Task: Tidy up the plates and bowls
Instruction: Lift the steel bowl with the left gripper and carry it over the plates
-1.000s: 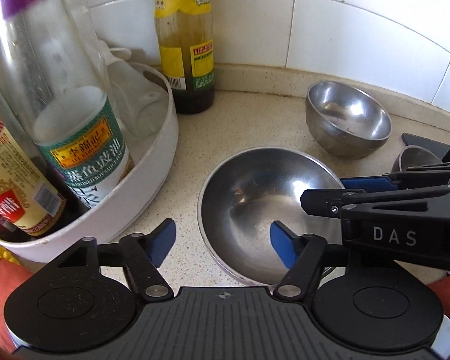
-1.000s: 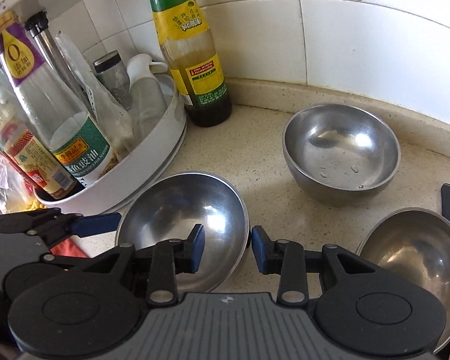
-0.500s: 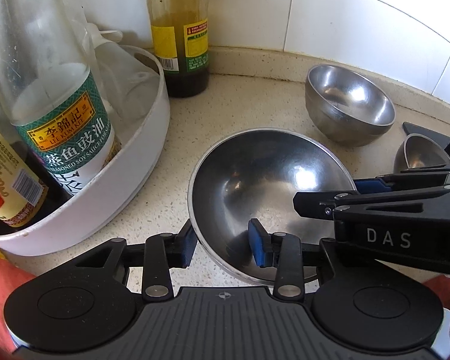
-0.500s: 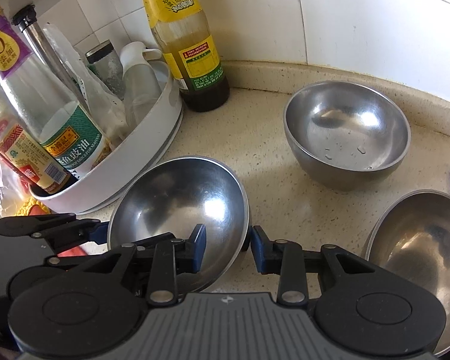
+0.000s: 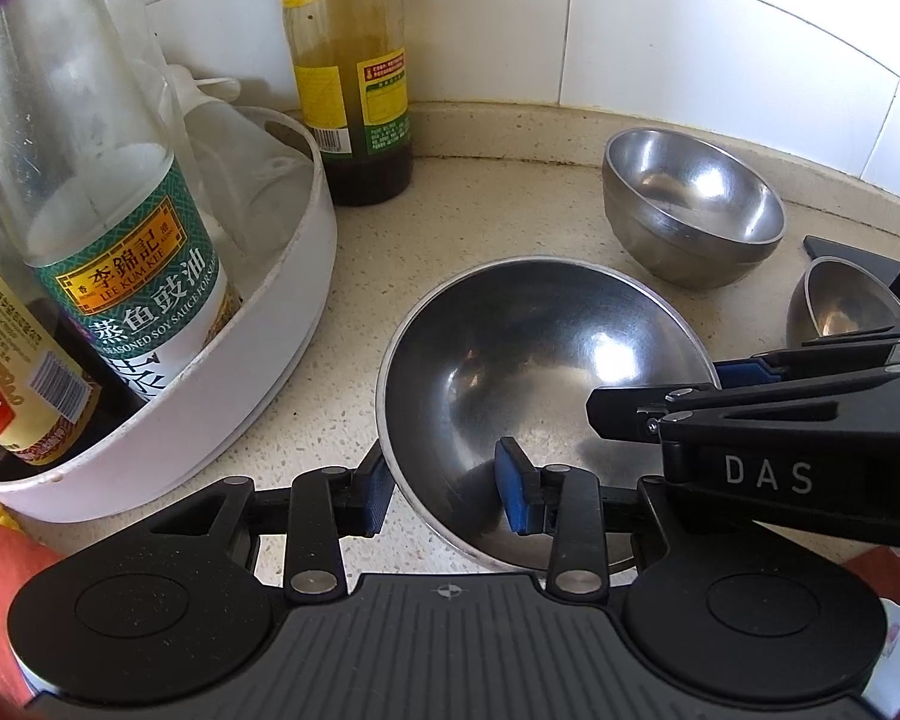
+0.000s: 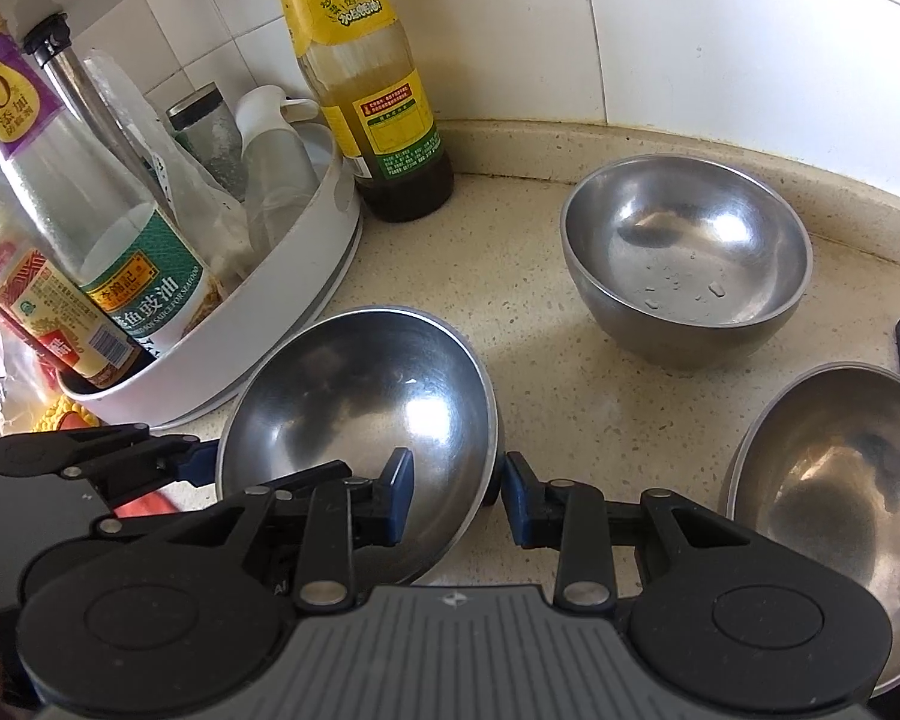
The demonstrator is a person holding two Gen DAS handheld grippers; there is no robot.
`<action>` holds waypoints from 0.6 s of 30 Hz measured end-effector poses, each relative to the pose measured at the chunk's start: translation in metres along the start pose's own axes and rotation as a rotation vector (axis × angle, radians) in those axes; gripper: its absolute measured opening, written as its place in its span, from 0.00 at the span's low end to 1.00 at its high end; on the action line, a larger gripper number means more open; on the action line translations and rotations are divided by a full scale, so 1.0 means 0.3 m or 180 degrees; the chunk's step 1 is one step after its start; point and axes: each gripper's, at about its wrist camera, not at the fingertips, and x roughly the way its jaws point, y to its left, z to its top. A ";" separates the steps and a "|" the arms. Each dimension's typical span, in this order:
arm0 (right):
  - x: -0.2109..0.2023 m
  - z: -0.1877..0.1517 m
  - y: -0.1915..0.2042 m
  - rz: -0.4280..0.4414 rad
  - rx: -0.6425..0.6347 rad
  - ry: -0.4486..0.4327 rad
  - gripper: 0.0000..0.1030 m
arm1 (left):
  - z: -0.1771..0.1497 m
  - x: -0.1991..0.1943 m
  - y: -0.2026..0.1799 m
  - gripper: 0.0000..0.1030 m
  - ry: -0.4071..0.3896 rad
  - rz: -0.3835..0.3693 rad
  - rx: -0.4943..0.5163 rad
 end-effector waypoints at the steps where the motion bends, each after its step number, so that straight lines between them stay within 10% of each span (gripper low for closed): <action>1: -0.003 0.000 0.001 0.0001 0.0000 -0.0008 0.33 | -0.002 -0.002 0.000 0.43 -0.0005 0.0003 0.0004; 18: -0.171 -0.028 0.029 0.0003 -0.0051 -0.0315 0.33 | -0.025 -0.147 -0.044 0.45 -0.0277 0.0063 0.0118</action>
